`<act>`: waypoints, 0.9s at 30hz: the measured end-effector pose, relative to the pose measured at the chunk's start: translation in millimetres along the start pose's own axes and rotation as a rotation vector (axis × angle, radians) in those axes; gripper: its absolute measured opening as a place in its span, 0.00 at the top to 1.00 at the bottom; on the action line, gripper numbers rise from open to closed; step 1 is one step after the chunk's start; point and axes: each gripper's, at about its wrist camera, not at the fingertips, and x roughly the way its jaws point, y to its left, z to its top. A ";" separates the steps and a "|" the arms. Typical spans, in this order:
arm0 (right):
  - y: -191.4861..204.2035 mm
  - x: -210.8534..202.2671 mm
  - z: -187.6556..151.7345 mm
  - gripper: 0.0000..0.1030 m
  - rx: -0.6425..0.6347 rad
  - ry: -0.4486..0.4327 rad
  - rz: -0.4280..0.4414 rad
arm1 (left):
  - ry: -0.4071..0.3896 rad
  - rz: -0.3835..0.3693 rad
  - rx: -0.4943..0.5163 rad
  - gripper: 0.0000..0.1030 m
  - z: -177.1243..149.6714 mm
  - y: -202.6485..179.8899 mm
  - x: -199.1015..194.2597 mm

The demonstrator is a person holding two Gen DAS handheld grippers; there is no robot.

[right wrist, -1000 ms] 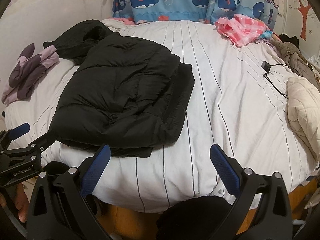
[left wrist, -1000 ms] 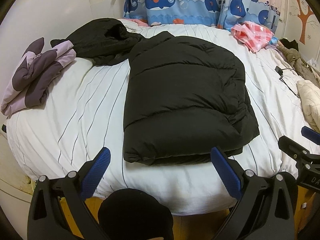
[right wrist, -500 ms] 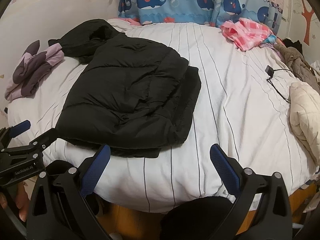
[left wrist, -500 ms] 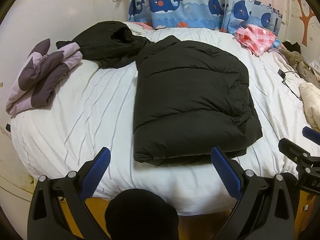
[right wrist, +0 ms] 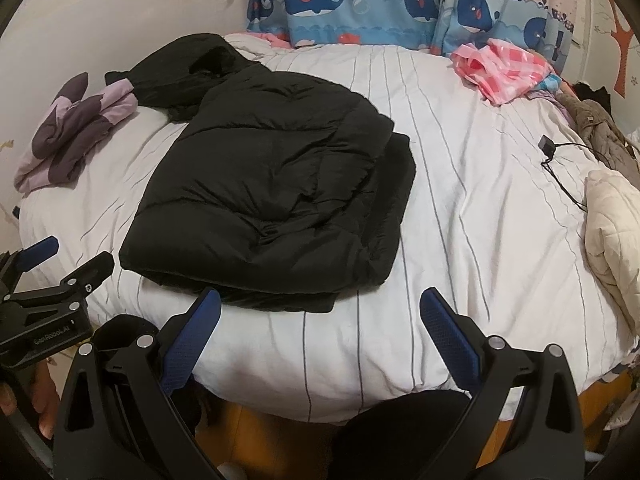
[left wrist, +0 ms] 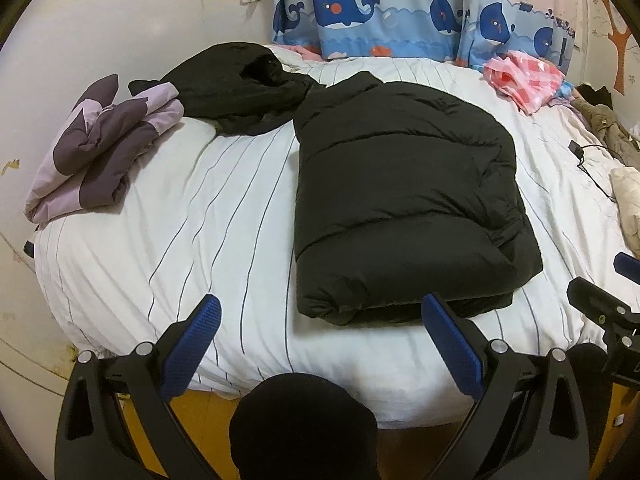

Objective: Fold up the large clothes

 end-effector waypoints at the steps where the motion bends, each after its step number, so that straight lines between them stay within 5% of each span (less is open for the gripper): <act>1: 1.5 0.7 0.4 0.07 -0.004 0.002 0.001 | 0.002 0.001 -0.003 0.07 -1.1 1.7 0.7; 27: 32.1 3.1 12.8 0.07 -0.087 0.001 -0.010 | -0.042 0.003 -0.031 0.07 -3.9 20.3 -6.0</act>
